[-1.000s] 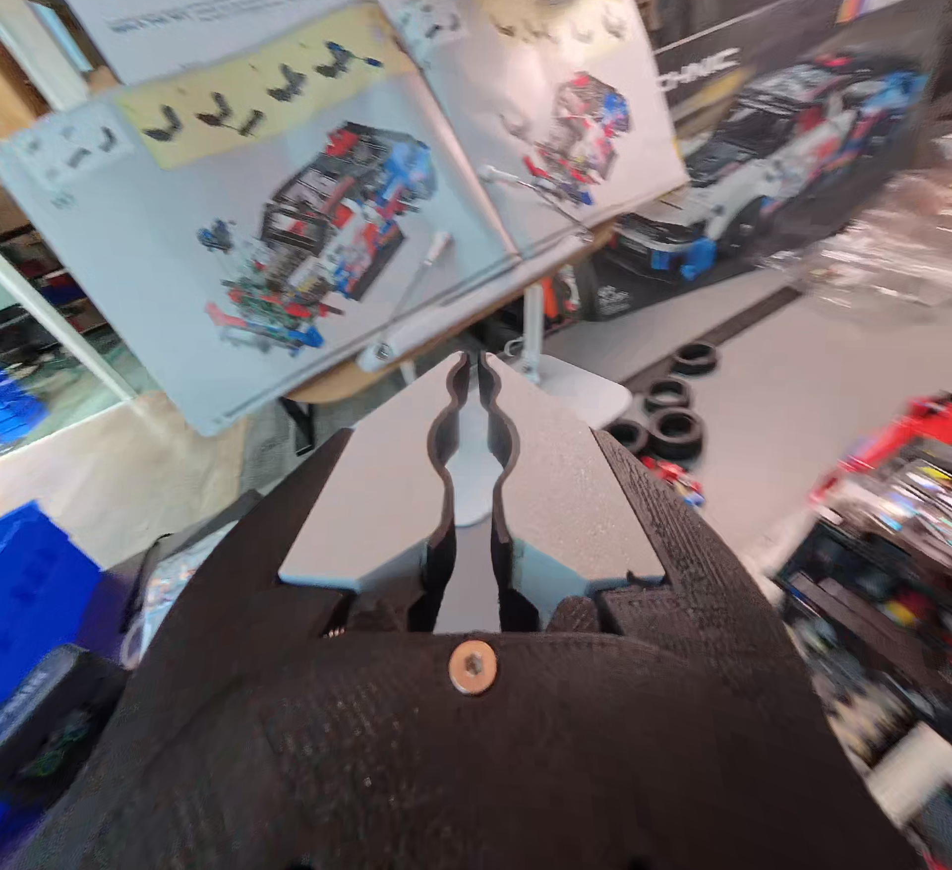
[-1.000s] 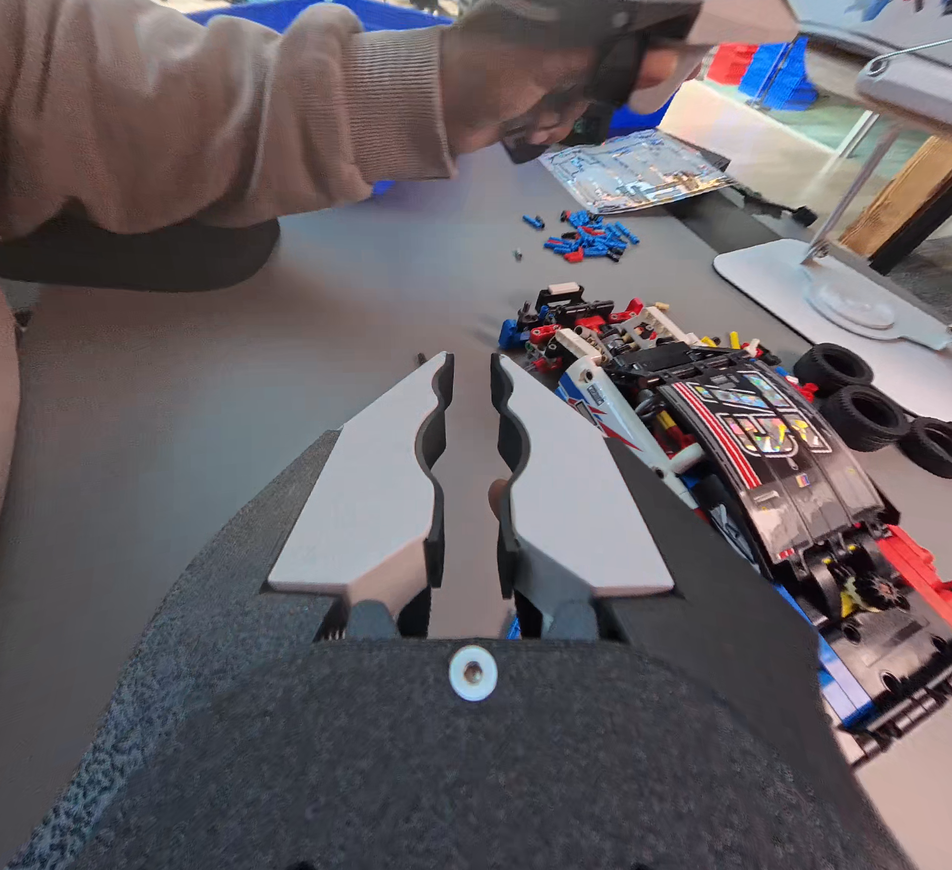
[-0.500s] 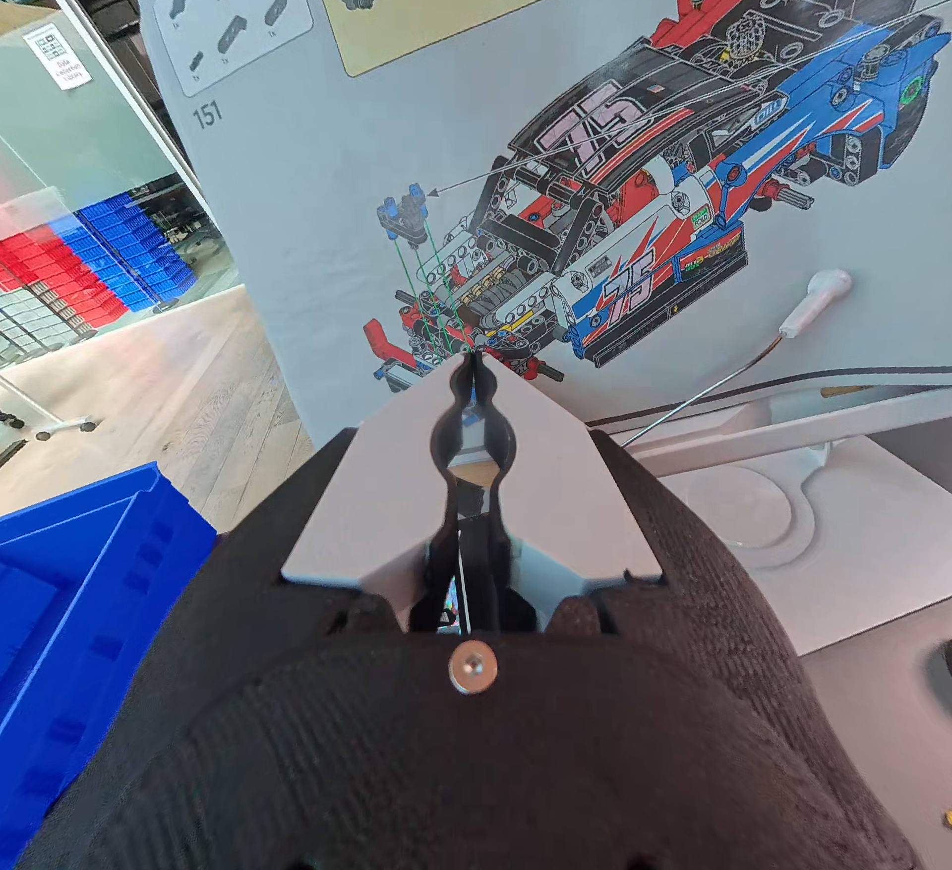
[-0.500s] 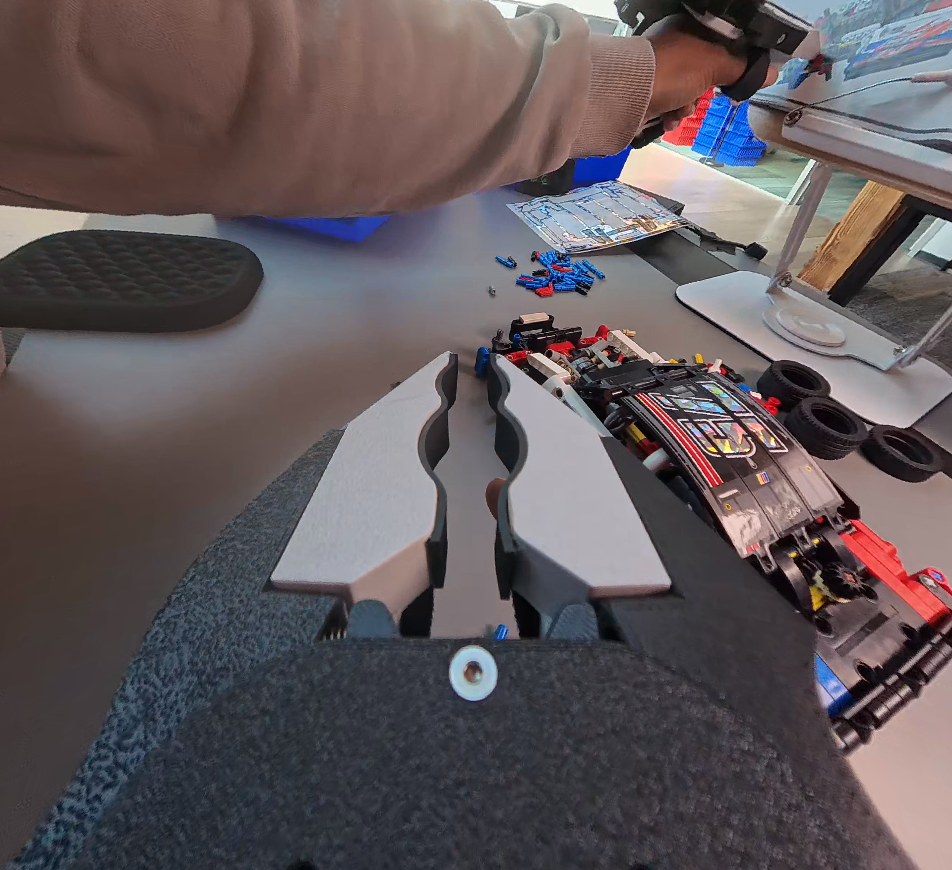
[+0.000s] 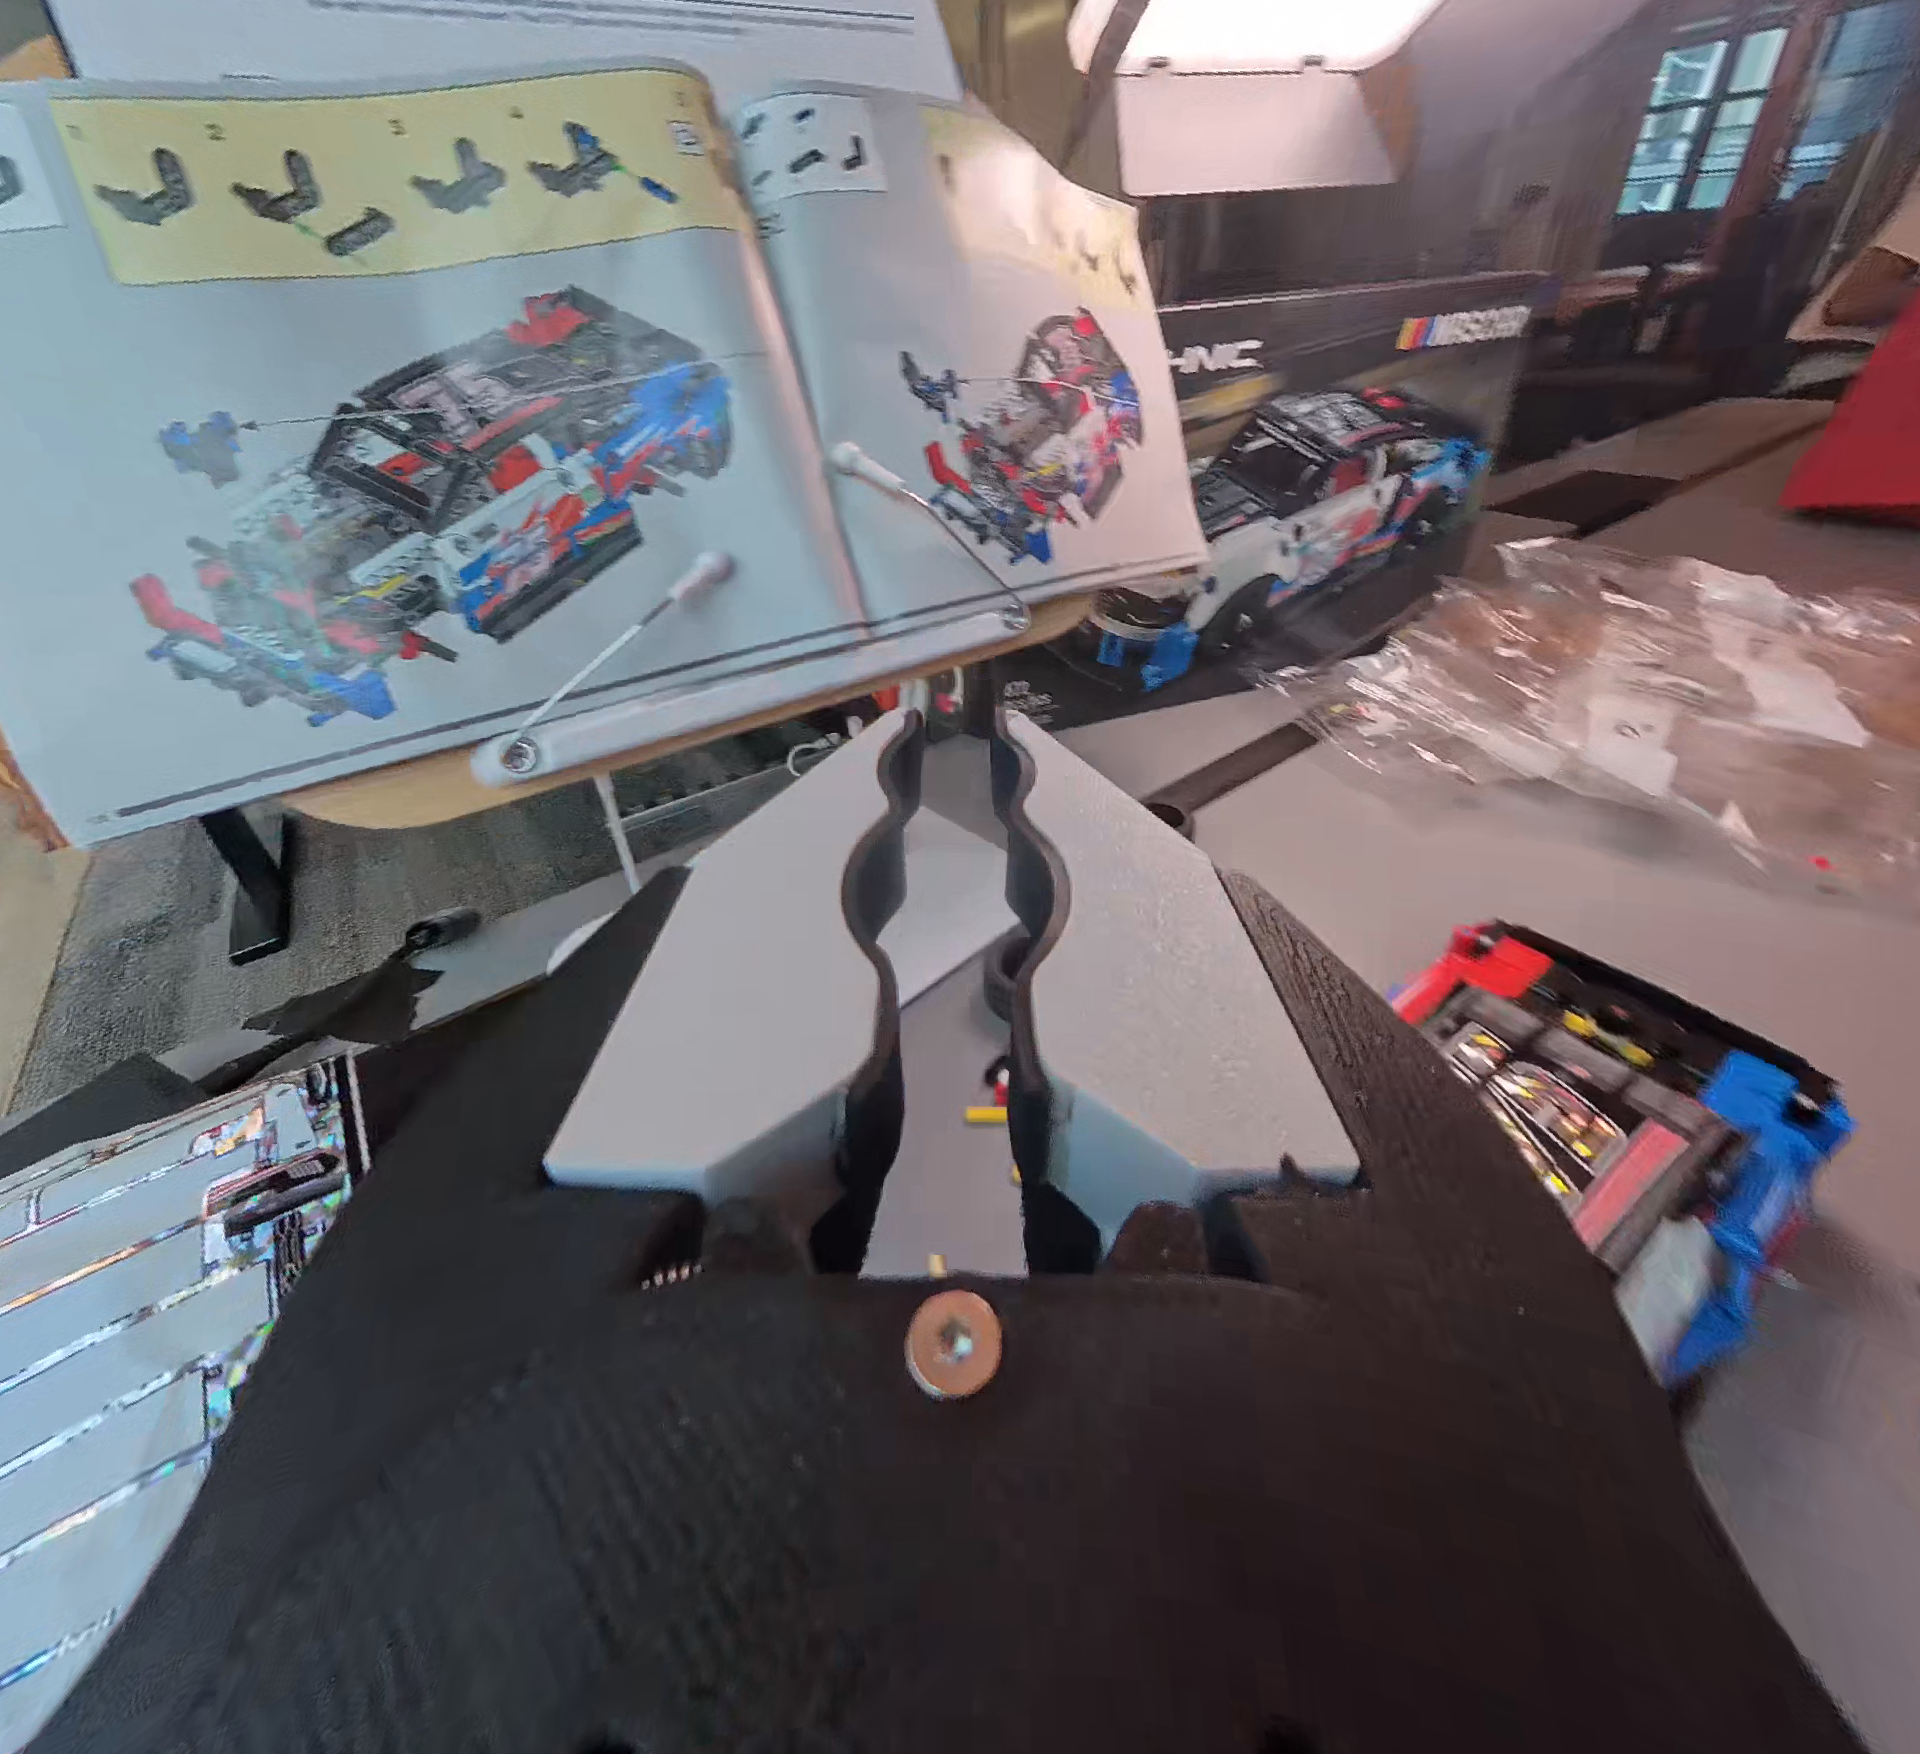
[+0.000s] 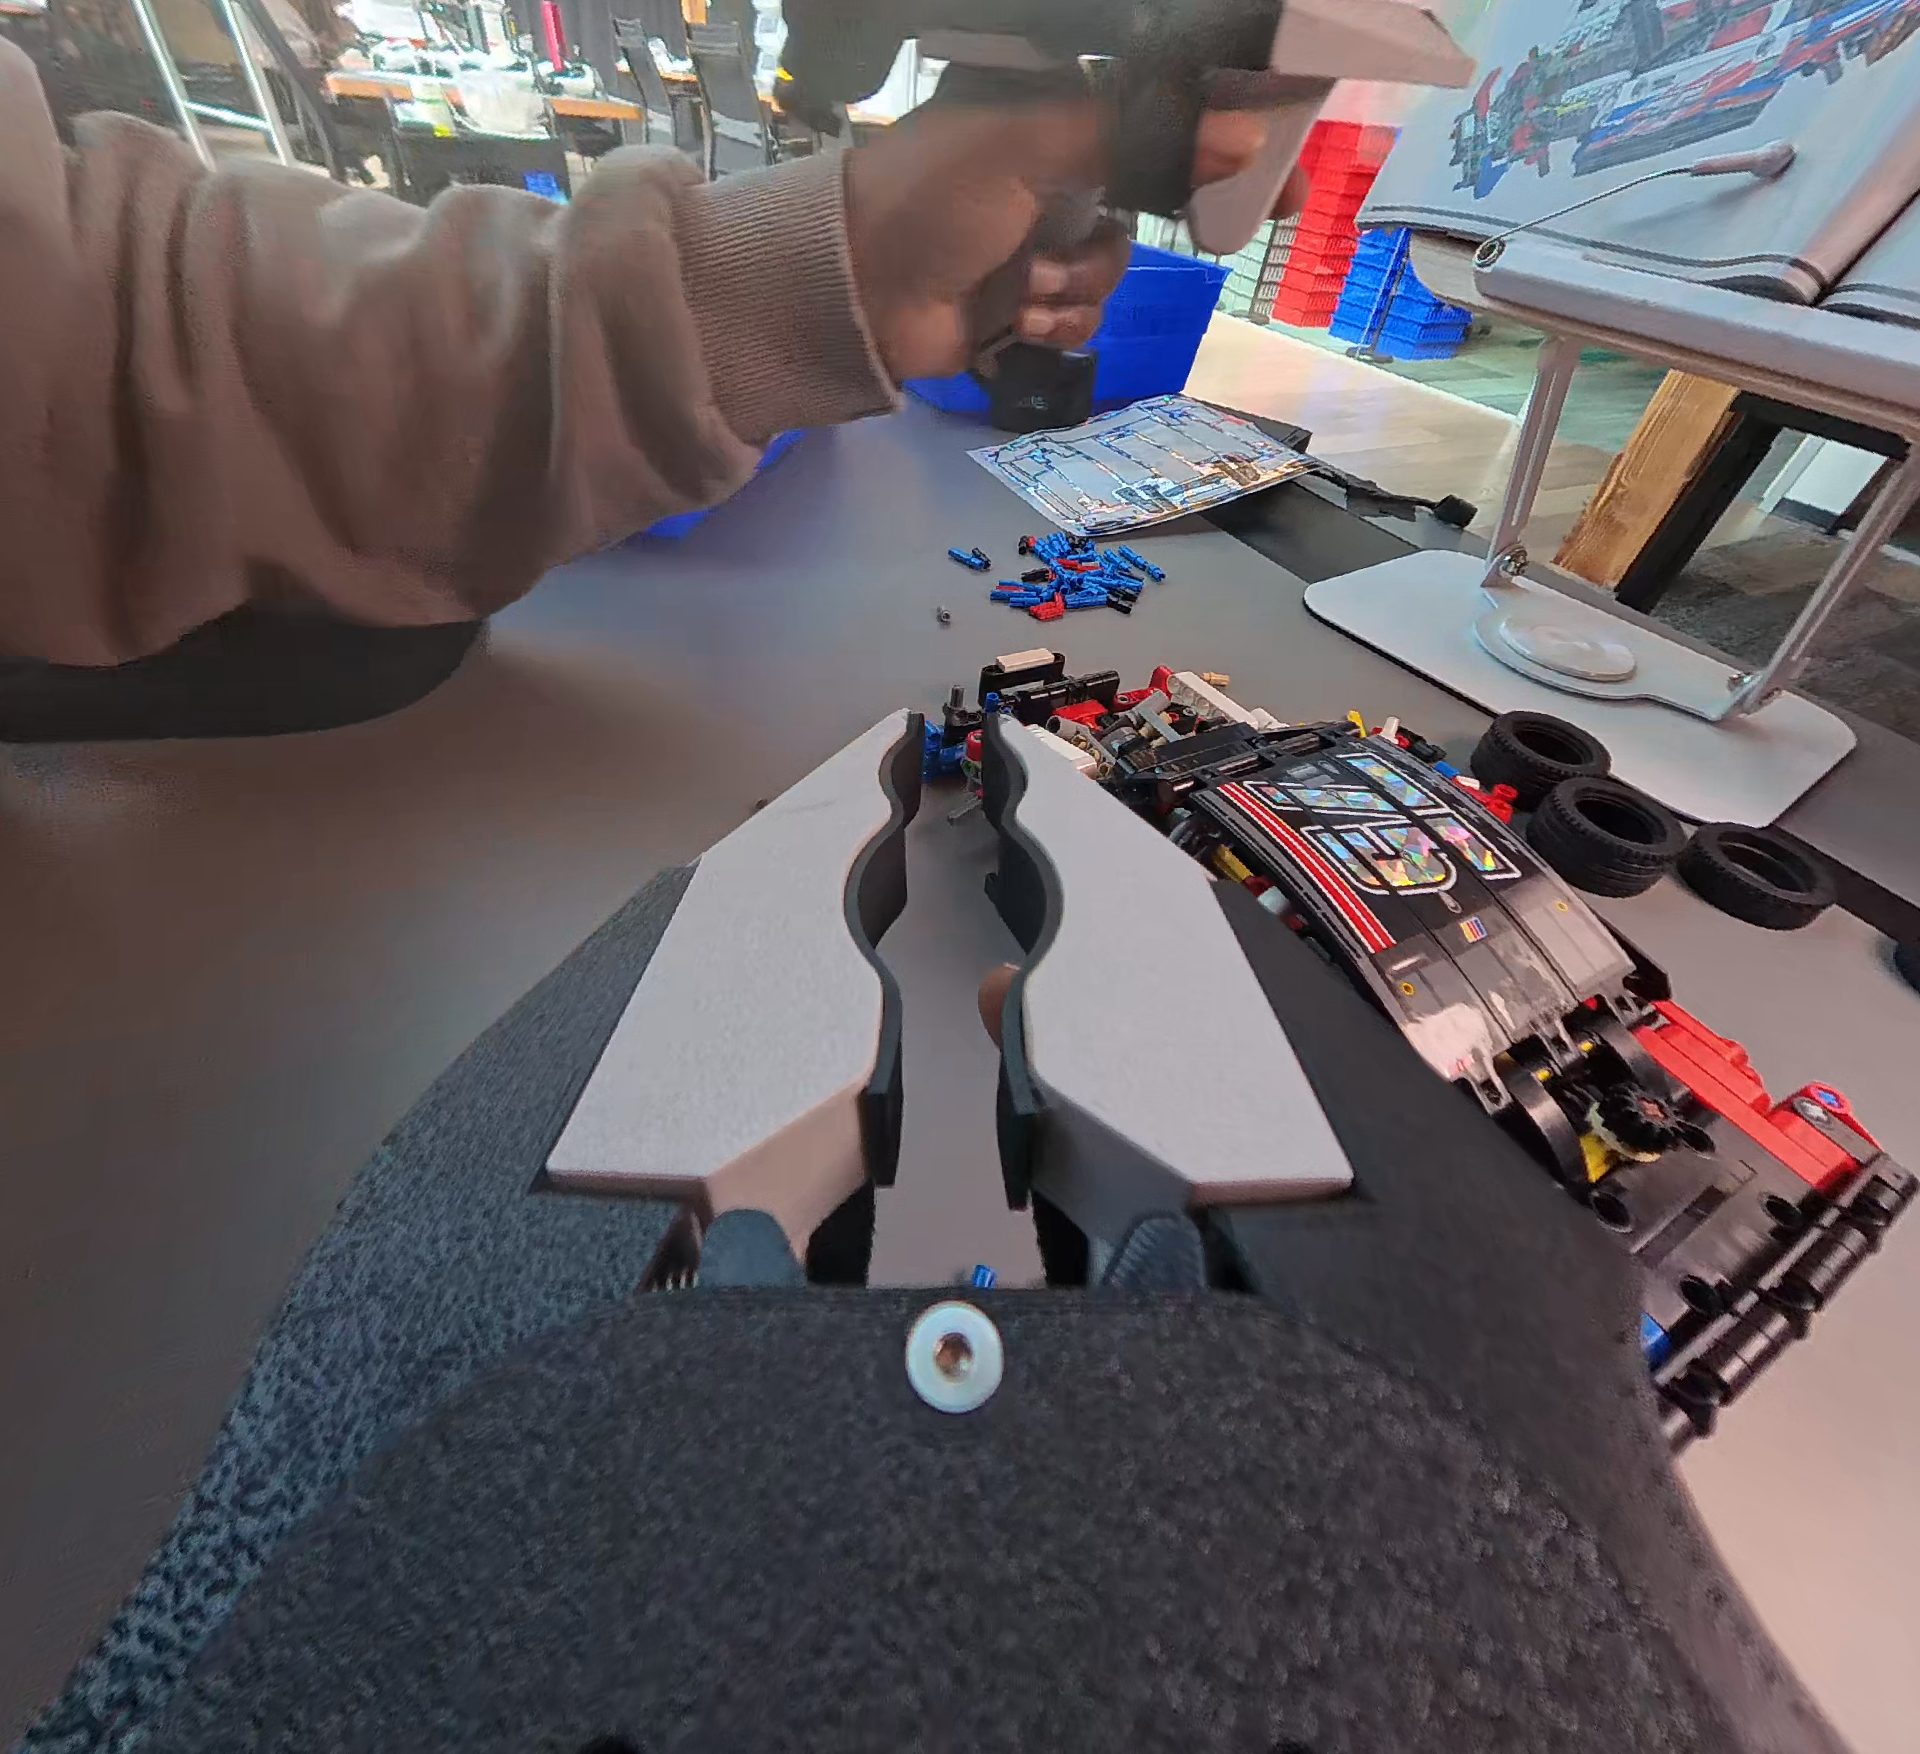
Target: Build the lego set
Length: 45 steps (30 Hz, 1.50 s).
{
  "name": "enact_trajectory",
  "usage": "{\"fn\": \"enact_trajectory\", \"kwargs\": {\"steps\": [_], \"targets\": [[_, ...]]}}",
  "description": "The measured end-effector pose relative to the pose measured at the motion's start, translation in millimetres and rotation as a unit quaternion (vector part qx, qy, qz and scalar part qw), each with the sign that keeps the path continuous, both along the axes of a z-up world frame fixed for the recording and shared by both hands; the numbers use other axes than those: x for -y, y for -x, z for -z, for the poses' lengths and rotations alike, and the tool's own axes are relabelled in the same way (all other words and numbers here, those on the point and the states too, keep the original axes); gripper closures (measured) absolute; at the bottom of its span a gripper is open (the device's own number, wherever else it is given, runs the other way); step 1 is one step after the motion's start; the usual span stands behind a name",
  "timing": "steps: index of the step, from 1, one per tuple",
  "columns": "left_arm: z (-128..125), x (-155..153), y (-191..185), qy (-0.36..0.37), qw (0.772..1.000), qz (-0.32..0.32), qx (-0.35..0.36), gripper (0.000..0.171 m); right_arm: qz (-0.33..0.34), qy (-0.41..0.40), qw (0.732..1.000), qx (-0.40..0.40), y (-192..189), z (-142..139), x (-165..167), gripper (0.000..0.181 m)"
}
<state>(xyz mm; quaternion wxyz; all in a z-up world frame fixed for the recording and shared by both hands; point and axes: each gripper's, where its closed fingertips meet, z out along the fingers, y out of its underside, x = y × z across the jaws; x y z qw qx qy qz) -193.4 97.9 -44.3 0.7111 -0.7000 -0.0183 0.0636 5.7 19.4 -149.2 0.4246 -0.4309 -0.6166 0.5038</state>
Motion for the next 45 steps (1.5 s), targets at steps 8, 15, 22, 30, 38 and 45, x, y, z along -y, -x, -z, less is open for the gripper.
{"fn": "enact_trajectory", "kwargs": {"steps": [8, 15, 22, 30, 38, 45], "targets": [[62, 113, -82, 0.052, 0.994, 0.079, 0.054, 0.161, 0.086, -0.038, 0.995, -0.039, 5, -16, -37, 0.181], [110, 129, -64, 0.081, 0.995, 0.025, -0.051, 0.163, 0.321, -0.200, 0.917, -0.124, 85, -196, -169, 0.181], [111, 136, -60, 0.072, 0.995, 0.027, -0.065, 0.165, 0.498, -0.197, 0.831, -0.149, 142, -321, -306, 0.181], [117, 132, -69, 0.080, 0.994, 0.043, -0.067, 0.165, 0.558, -0.187, 0.800, -0.119, 104, -310, -336, 0.181], [121, 131, -67, 0.086, 0.993, 0.036, -0.069, 0.165, 0.463, -0.181, 0.857, -0.134, 91, -289, -300, 0.181], [121, 131, -61, 0.084, 0.995, 0.021, -0.057, 0.162, 0.301, -0.089, 0.940, -0.137, 38, -192, -150, 0.181]]}}
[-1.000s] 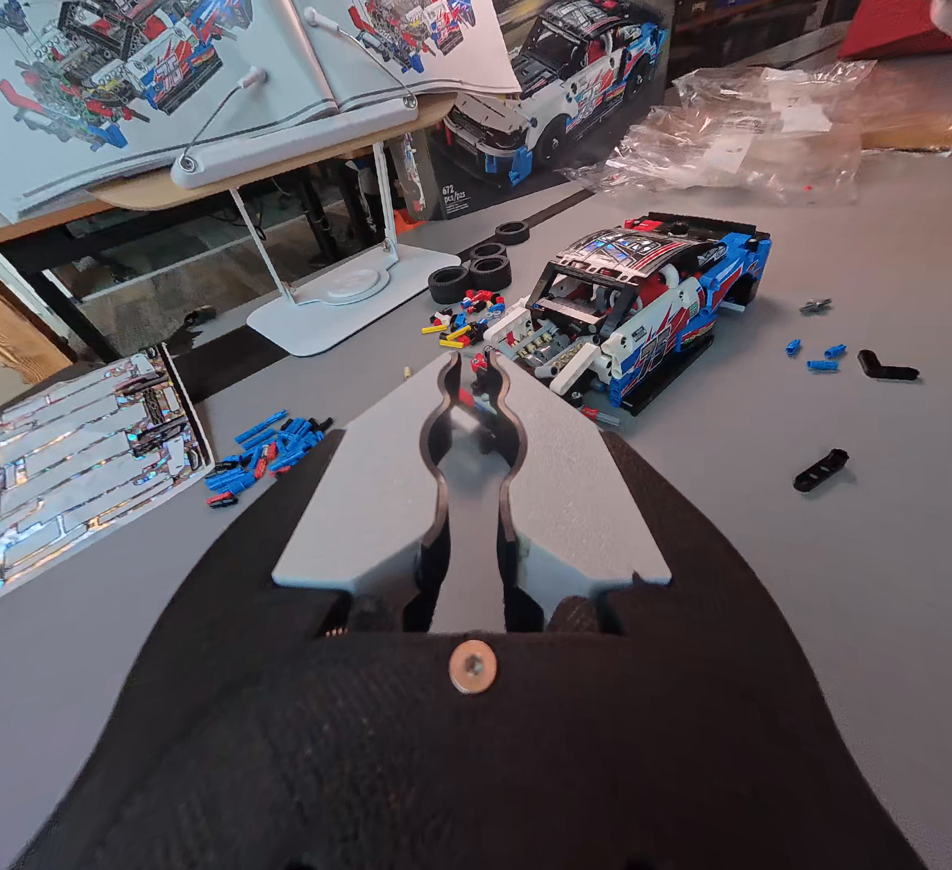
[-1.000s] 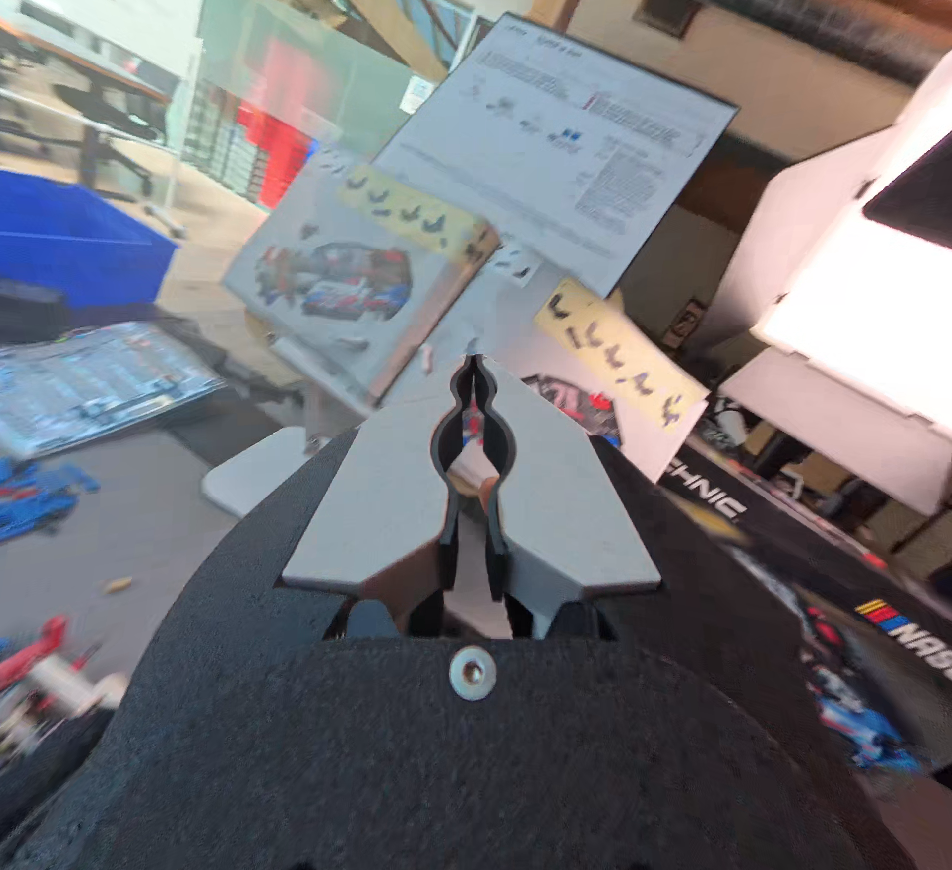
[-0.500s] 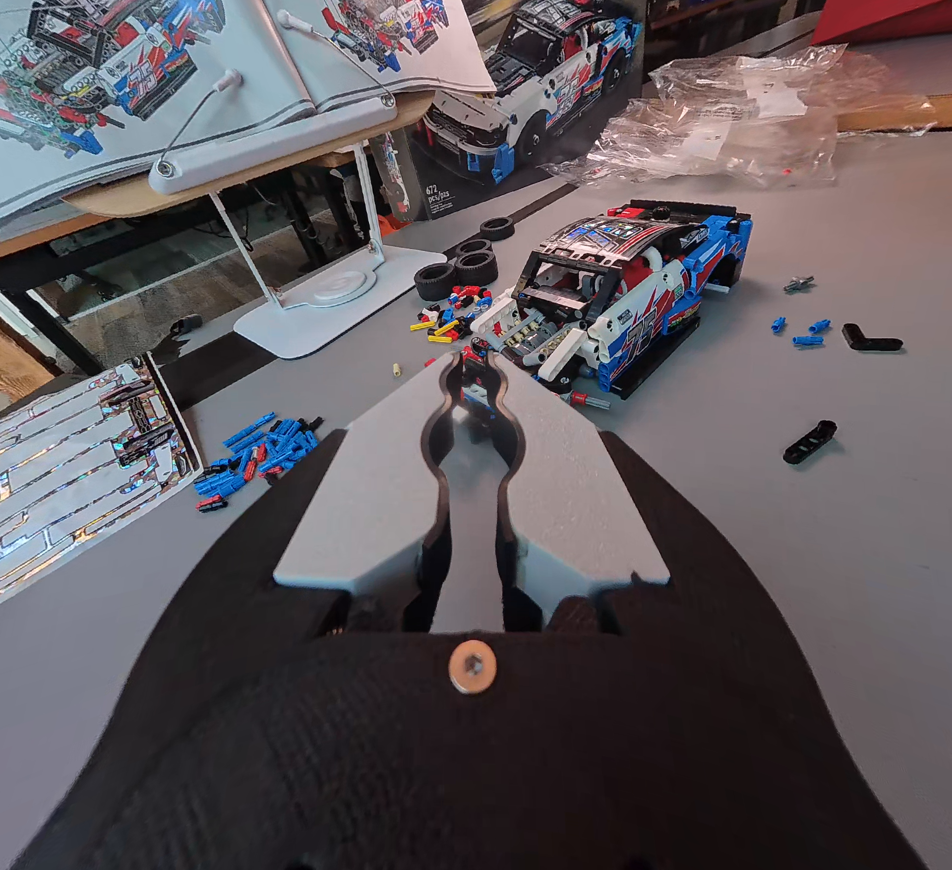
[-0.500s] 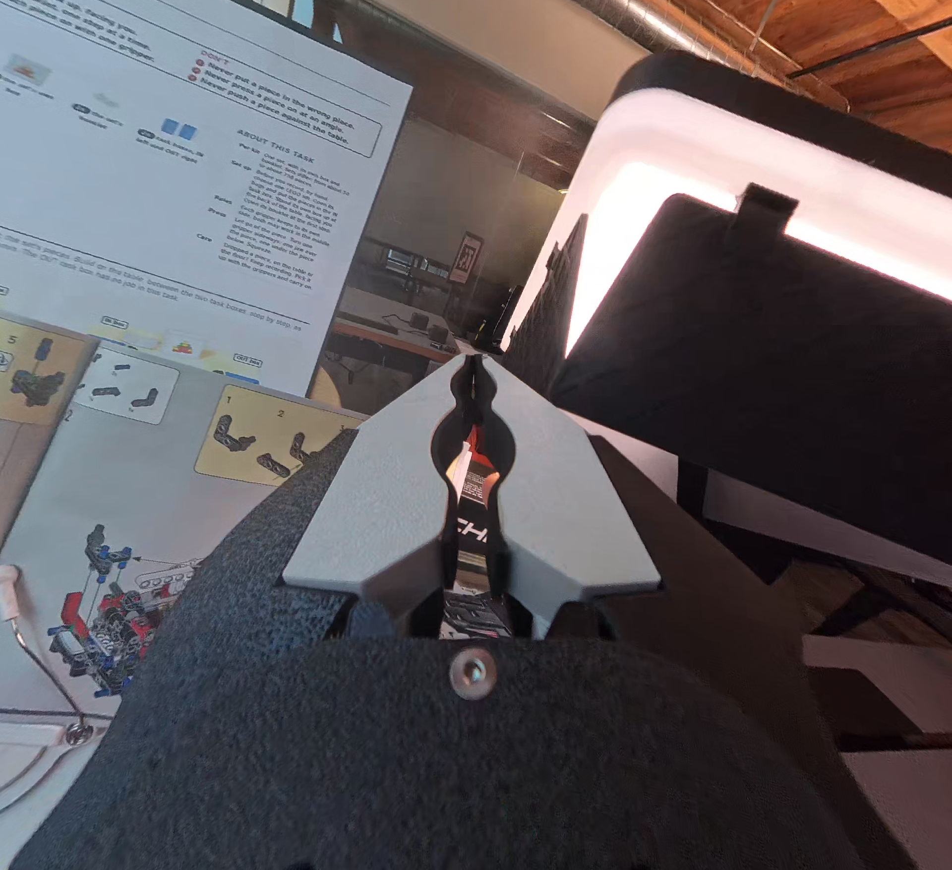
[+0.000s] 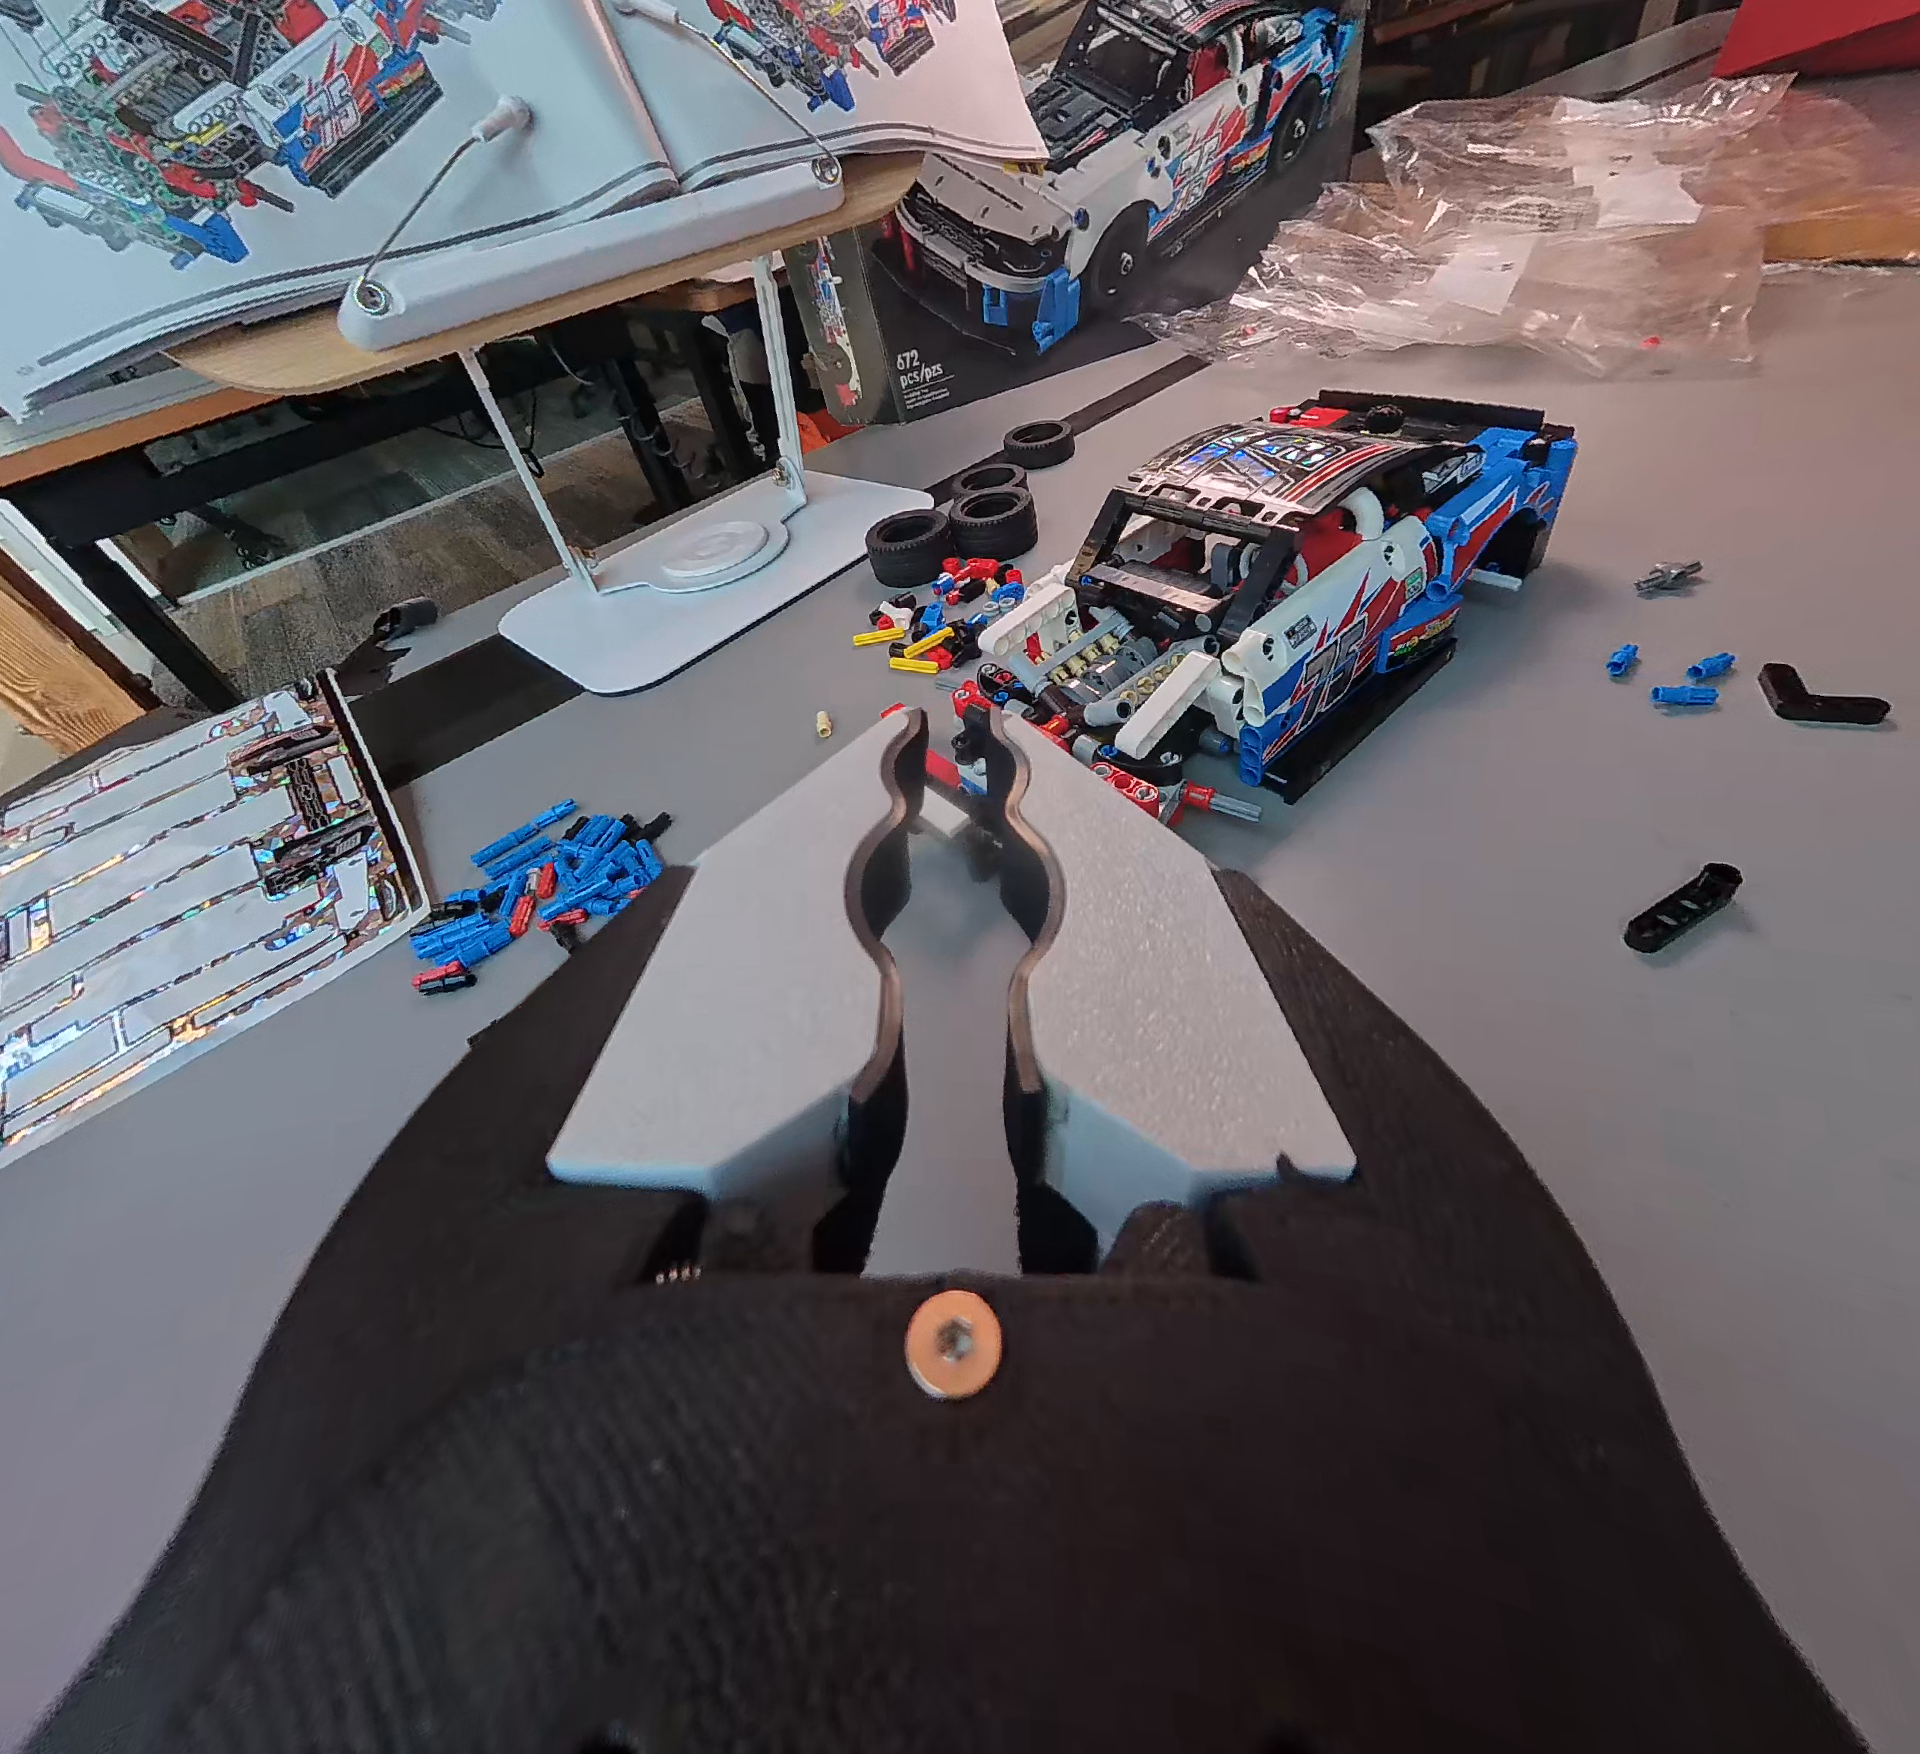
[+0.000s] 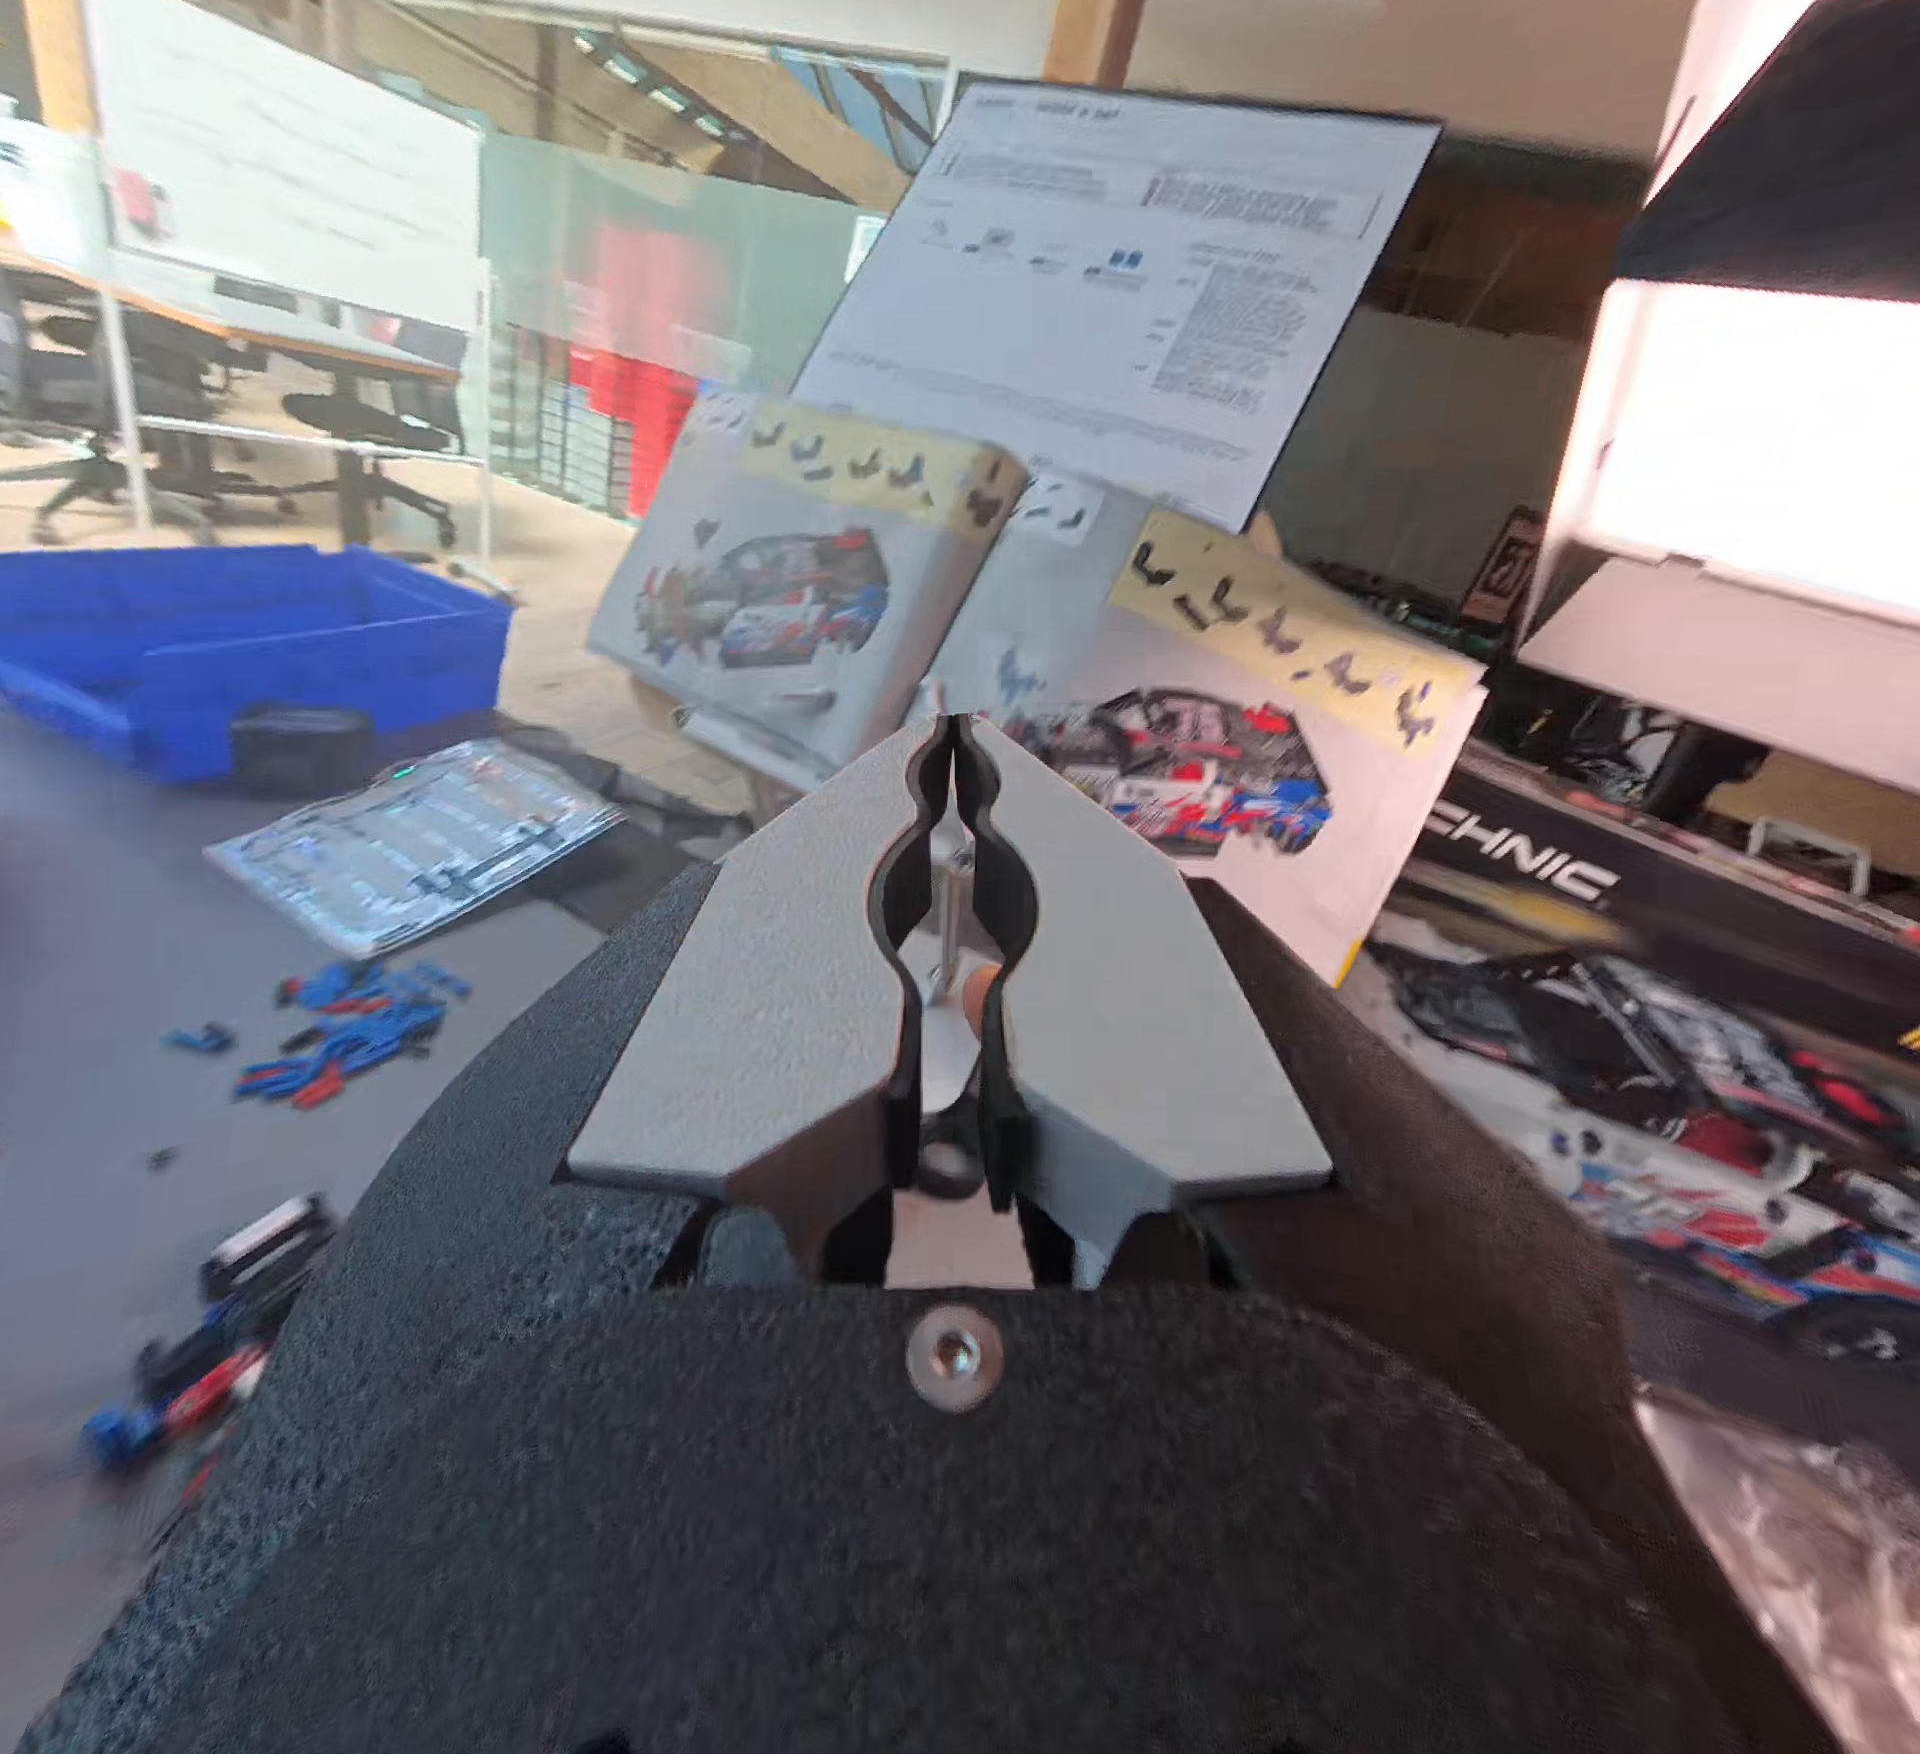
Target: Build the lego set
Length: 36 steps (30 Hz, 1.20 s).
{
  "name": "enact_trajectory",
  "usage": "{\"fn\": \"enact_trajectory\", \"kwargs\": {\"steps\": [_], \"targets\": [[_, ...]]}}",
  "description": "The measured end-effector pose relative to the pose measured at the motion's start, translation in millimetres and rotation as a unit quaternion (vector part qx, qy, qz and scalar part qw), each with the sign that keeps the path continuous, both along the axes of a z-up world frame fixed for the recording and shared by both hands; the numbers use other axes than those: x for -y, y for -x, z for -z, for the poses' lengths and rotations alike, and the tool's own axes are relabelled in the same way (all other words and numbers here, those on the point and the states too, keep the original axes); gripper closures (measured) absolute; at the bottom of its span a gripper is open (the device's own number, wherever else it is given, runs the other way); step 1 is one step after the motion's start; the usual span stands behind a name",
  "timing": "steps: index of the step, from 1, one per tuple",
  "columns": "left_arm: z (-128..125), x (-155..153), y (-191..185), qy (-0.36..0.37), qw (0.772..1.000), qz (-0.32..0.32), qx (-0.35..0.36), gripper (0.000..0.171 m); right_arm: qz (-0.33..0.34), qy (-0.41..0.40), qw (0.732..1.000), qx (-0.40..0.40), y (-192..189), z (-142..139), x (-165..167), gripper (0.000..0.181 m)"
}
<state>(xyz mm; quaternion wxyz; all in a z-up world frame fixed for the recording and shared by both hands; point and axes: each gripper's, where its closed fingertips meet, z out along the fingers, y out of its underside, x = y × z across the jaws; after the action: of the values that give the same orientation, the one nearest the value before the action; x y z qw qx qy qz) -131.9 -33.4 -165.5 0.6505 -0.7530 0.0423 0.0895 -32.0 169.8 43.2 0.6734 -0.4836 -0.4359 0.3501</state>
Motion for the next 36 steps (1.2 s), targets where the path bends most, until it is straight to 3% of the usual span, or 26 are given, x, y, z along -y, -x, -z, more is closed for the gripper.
{"fn": "enact_trajectory", "kwargs": {"steps": [5, 10, 20, 27, 36], "targets": [[5, -2, 2, 0.006, 1.000, -0.002, 0.012, 0.161, -0.055, 0.061, 0.989, 0.127, -39, 132, 70, 0.178], [11, -8, 0, 0.011, 0.999, 0.003, 0.046, 0.161, -0.088, 0.103, 0.979, 0.154, -50, 188, 81, 0.172], [8, -8, -2, 0.010, 1.000, 0.017, 0.017, 0.155, -0.146, 0.154, 0.963, 0.169, -49, 207, 84, 0.154], [19, -9, -16, 0.044, 0.997, 0.055, 0.019, 0.146, -0.138, 0.144, 0.965, 0.168, -51, 207, 79, 0.155], [37, -6, -54, 0.097, 0.985, 0.144, -0.012, 0.149, -0.158, 0.174, 0.961, 0.146, -51, 203, 80, 0.163]]}}
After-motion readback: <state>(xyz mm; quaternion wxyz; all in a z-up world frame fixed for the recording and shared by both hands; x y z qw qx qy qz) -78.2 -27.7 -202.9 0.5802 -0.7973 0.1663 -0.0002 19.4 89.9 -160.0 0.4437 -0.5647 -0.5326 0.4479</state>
